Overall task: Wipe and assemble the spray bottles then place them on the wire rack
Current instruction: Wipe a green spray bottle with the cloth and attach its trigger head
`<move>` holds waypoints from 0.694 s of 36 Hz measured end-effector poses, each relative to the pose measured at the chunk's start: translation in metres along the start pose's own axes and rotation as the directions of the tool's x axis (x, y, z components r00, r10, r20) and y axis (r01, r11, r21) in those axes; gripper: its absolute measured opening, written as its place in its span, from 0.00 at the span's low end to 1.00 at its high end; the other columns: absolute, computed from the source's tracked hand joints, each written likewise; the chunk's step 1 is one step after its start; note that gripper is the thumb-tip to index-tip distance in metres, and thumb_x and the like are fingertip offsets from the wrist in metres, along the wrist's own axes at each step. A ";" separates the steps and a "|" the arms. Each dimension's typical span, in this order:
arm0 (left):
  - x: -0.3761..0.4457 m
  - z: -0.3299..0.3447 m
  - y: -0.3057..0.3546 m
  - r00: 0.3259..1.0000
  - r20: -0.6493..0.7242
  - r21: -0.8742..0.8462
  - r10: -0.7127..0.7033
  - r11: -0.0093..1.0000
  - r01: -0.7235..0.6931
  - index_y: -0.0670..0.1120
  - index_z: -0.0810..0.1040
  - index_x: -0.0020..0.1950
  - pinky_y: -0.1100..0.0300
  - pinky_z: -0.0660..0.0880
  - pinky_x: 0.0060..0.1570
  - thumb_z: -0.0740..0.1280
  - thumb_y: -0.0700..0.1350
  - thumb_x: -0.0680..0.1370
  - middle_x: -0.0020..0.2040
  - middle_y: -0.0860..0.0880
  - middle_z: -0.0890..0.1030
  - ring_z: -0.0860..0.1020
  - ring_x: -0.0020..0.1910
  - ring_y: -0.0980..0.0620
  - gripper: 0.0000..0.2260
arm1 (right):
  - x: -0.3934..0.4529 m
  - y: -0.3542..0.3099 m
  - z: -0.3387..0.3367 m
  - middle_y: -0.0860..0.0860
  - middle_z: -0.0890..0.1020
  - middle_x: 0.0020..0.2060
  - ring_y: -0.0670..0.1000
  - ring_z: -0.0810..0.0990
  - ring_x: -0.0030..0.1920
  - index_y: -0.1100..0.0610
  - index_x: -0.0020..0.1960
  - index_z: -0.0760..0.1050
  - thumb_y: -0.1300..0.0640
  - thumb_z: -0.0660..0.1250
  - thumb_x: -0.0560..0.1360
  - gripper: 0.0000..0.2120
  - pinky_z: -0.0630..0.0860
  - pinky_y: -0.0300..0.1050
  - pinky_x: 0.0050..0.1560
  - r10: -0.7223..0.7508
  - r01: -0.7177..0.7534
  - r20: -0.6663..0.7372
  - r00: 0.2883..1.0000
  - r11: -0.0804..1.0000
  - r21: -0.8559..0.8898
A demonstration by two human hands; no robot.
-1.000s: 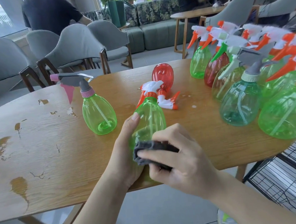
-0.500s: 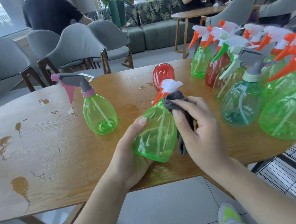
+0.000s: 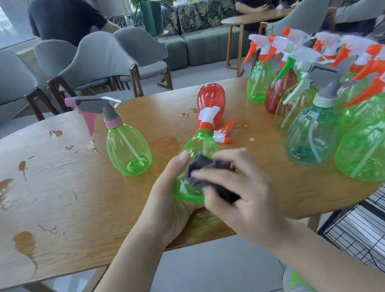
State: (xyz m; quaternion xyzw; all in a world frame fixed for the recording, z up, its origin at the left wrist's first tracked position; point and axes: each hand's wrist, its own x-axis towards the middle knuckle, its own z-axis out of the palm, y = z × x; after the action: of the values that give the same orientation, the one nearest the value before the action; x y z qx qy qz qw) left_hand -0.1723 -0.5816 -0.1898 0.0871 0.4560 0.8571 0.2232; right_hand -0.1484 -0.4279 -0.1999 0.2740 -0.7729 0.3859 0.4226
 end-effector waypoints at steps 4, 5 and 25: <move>-0.003 0.000 0.006 0.998 0.030 -0.056 -0.053 0.997 0.055 0.35 0.74 0.66 0.55 0.79 0.54 0.63 0.58 0.82 0.57 0.36 0.74 0.75 0.58 0.40 0.26 | -0.007 -0.001 0.004 0.57 0.82 0.50 0.57 0.77 0.48 0.58 0.53 0.87 0.63 0.71 0.76 0.08 0.77 0.52 0.52 -0.200 0.208 0.092 0.975 0.974 -0.087; -0.001 -0.001 0.006 0.999 0.003 -0.067 -0.053 0.996 0.053 0.33 0.70 0.70 0.55 0.78 0.56 0.64 0.58 0.82 0.60 0.35 0.70 0.72 0.61 0.39 0.30 | -0.007 0.001 0.004 0.56 0.82 0.50 0.56 0.76 0.48 0.57 0.53 0.88 0.62 0.71 0.76 0.09 0.77 0.54 0.50 -0.228 0.238 0.103 0.968 0.965 -0.109; -0.002 -0.002 0.002 0.999 -0.023 0.022 0.032 0.999 -0.032 0.43 0.69 0.78 0.35 0.67 0.69 0.72 0.58 0.77 0.72 0.34 0.73 0.74 0.66 0.35 0.34 | 0.012 0.014 -0.009 0.58 0.79 0.56 0.45 0.78 0.58 0.63 0.61 0.82 0.66 0.68 0.79 0.11 0.73 0.37 0.59 0.132 -0.130 -0.052 0.990 0.991 0.039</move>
State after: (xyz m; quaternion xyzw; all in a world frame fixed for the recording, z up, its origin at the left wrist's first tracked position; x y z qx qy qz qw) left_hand -0.1716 -0.5851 -0.1889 0.0866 0.4662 0.8567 0.2032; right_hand -0.1614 -0.4140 -0.1914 0.2195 -0.7703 0.4338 0.4125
